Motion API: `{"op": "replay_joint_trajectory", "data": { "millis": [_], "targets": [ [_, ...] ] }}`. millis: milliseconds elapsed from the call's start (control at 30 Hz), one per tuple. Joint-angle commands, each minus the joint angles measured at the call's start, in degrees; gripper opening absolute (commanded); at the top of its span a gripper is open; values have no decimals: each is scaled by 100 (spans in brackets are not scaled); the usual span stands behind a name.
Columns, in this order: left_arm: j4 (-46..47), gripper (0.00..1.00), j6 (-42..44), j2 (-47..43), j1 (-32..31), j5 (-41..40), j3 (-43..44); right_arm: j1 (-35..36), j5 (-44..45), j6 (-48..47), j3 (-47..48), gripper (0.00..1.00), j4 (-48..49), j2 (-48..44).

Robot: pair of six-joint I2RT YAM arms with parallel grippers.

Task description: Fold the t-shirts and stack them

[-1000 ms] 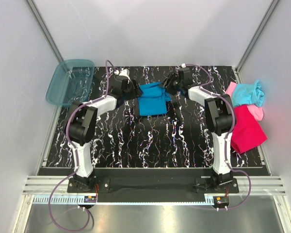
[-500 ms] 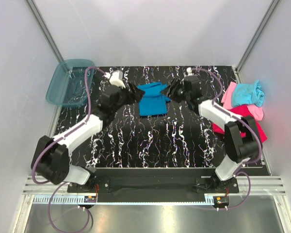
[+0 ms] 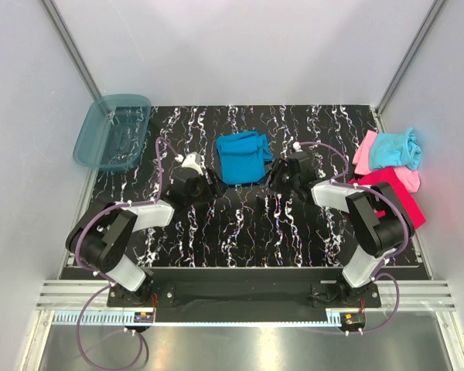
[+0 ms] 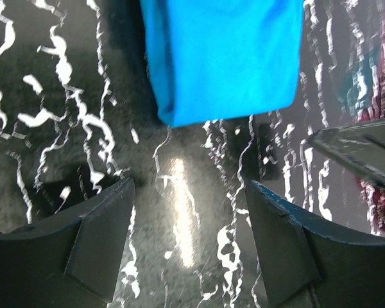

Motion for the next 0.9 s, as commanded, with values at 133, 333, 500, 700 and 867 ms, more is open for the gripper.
{"op": "replay_joint_trajectory", "data": {
  "millis": [133,333,500,700,867],
  "targets": [
    [778,74,94,167,14,-55,152,-39,71,-102,226,57,603,312],
    [796,74,120,527,49,-3,397,-83,62,-58,402,56,656,514],
    [726,74,94,528,49,129,644,-92,-8,-137,964,55,322,409],
    [945,74,-55,440,-47,288,469,-92,-193,-111,1684,54,103,680],
    [1068,73,-117,370,-153,323,240,-83,-272,-85,2317,53,-21,1400]
  ]
}}
